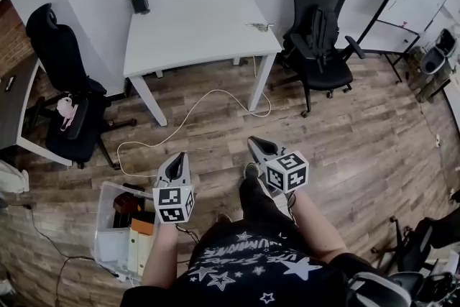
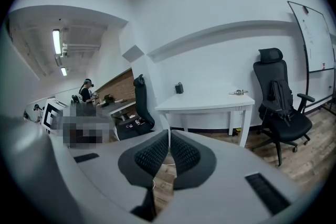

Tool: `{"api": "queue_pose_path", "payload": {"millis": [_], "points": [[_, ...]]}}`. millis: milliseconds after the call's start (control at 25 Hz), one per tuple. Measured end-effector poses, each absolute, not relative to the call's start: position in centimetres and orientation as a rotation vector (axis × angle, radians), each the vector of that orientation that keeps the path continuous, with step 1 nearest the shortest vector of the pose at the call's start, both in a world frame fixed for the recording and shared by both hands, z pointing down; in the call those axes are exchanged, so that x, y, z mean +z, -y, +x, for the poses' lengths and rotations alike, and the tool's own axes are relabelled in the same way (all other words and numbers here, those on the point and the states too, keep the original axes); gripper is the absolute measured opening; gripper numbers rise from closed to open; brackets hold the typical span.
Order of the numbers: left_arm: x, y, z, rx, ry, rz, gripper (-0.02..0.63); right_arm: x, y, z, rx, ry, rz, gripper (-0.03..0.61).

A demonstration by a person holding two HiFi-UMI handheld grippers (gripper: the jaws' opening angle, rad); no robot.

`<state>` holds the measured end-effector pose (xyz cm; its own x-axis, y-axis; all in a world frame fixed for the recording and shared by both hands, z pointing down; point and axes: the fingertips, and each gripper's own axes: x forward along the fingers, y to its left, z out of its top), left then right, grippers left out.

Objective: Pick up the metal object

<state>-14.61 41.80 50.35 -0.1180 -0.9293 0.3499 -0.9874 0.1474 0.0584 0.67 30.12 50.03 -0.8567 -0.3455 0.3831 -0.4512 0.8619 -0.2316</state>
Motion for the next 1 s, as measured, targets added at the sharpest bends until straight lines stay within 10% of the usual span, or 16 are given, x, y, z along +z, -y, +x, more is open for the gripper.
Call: {"api": "queue_pose_path", "payload": {"millis": [1000], "points": [[50.2, -16.1, -18.9, 0.368, 2.195, 1.788, 0.02, 51.4, -1.6, -2.7, 0.536, 2.738, 0.596, 0.049]]}}
